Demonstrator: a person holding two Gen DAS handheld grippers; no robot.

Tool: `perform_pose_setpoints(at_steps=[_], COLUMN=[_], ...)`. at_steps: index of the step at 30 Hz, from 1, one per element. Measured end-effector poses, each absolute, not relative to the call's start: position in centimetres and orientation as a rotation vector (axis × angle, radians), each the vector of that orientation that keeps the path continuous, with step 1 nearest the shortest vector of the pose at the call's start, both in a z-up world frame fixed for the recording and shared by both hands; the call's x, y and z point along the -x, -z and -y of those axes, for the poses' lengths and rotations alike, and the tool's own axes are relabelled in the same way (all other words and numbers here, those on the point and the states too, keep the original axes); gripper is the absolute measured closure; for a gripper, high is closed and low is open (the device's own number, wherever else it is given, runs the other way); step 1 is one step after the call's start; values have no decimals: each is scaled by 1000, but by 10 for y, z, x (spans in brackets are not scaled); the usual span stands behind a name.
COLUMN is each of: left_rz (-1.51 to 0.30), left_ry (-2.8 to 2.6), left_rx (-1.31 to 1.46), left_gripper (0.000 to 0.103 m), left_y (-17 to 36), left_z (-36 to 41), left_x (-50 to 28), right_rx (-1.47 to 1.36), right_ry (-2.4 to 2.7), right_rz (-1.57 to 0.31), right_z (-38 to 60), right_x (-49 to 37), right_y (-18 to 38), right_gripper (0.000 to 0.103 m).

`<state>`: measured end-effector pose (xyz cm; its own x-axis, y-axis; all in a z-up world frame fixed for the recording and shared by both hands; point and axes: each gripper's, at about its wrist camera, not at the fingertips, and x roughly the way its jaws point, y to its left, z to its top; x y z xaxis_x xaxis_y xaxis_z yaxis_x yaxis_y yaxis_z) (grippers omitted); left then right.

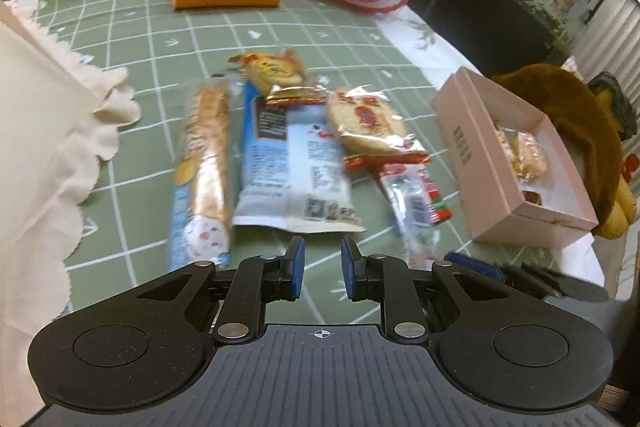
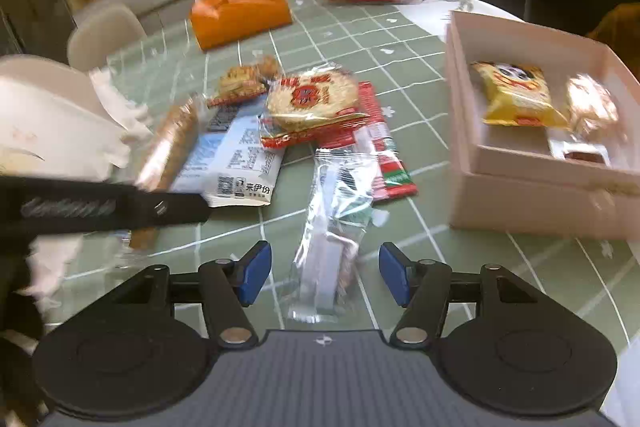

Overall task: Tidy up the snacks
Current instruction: 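Grasp the round red-printed rice cracker with left tool while right tool approaches clear packet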

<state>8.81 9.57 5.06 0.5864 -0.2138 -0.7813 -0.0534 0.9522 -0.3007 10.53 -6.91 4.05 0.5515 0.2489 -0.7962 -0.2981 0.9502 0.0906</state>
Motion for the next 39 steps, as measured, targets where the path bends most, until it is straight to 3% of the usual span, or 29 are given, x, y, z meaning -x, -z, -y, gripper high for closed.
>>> perform_pose_setpoints(at_steps=[5, 14, 21, 25, 28, 39], left_rz=[-861, -782, -933, -931, -946, -979], left_ry=[74, 86, 222, 345, 406, 484], left_rx=[380, 471, 139, 104, 80, 203], left_gripper=[80, 80, 80, 76, 76, 73], left_y=[-58, -76, -44, -35, -35, -23], left_z=[-112, -120, -57, -47, -43, -44], left_x=[-93, -196, -270, -233, -201, -103], right_rx=[177, 174, 141, 78, 63, -53], right_ry=[-338, -310, -263, -259, -253, -238], right_rz=[-922, -931, -950, -967, -962, -901], right_z=[72, 113, 132, 151, 159, 157], right_x=[-92, -55, -43, -35, -31, -51], right_y=[-44, -47, -48, -50, -49, -68], right_gripper=[67, 68, 68, 61, 45, 39])
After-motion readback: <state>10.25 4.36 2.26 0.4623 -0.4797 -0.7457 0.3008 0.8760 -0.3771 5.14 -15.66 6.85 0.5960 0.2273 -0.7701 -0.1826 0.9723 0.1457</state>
